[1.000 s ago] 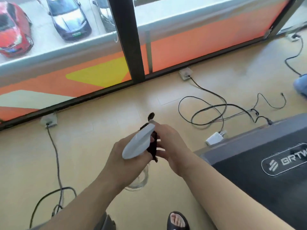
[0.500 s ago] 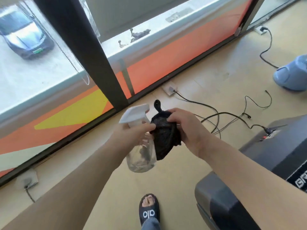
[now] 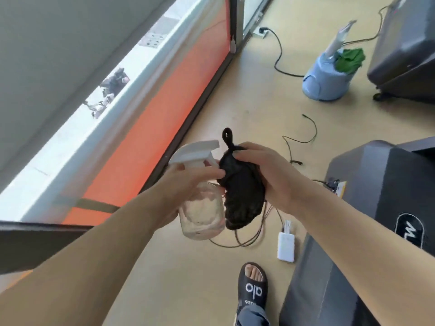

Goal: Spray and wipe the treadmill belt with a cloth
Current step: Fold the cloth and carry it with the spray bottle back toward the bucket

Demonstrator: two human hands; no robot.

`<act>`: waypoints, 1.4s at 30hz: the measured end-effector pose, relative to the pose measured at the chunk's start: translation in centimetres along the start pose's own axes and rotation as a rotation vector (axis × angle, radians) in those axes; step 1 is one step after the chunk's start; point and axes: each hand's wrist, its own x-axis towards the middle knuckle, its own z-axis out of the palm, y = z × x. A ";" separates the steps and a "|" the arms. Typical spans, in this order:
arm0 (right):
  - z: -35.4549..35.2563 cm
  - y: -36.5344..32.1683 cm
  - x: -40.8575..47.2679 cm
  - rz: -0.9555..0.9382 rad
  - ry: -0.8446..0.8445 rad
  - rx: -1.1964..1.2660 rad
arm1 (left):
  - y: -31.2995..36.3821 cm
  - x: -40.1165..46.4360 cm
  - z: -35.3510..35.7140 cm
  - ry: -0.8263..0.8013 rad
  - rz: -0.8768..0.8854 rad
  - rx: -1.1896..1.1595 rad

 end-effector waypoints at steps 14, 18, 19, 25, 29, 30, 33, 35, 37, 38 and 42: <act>-22.4 -17.2 13.0 -0.216 0.510 -0.020 | 20.2 27.9 11.4 -0.123 0.190 0.336; -28.3 -21.6 19.1 -0.152 0.494 0.142 | 24.0 37.5 16.1 -0.303 0.153 0.261; -29.9 -22.7 20.6 -0.162 0.496 0.193 | 25.0 39.8 17.2 -0.345 0.158 0.246; -39.5 -26.5 28.1 -0.137 0.796 0.230 | 30.5 51.7 21.9 -0.255 0.189 0.307; -45.2 -28.3 32.8 -0.114 0.864 0.027 | 33.5 58.9 24.9 -0.198 0.300 0.560; -46.0 -28.6 33.6 -0.106 0.868 -0.030 | 33.8 59.8 25.4 -0.182 0.303 0.590; -51.1 -30.0 36.7 -0.123 0.954 -0.116 | 34.9 64.8 28.8 -0.165 0.290 0.573; -54.5 -30.7 38.7 -0.111 0.998 -0.133 | 35.2 67.6 31.2 -0.148 0.283 0.542; -57.3 -30.7 40.5 -0.093 1.005 -0.157 | 34.8 70.1 33.4 -0.154 0.288 0.510; -58.7 -30.3 41.5 -0.070 1.005 -0.147 | 34.5 71.3 34.4 -0.166 0.281 0.491; -65.0 -28.0 45.5 -0.020 1.006 -0.049 | 32.2 77.1 38.2 -0.233 0.308 0.511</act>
